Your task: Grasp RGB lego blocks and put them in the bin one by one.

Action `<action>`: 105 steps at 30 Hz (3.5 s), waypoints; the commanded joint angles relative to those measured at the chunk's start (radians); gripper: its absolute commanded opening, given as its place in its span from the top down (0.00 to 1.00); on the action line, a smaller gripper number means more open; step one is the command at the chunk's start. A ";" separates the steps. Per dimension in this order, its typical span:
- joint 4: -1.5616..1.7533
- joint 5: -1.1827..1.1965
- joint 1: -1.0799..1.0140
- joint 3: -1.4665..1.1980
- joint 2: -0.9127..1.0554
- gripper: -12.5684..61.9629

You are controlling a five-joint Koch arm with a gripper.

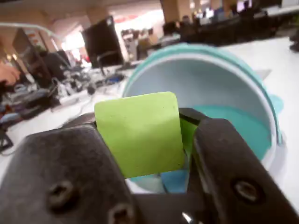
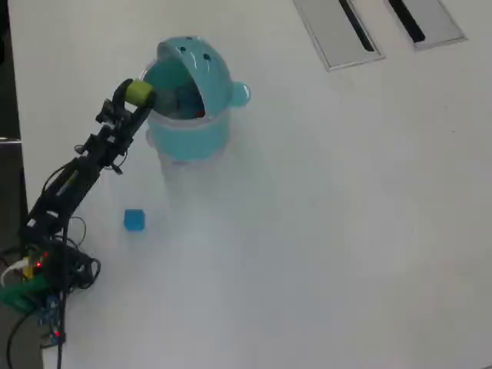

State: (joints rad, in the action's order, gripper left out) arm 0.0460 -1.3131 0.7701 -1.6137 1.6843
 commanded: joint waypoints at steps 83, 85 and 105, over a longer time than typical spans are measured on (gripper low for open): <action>-0.428 -0.265 -0.515 -0.904 0.673 0.38; -0.453 -0.261 -0.515 -0.930 0.678 0.38; -0.505 -0.232 -0.425 -1.094 0.676 0.38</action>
State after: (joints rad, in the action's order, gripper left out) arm -0.4587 -1.5447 0.3375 -2.7182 2.2902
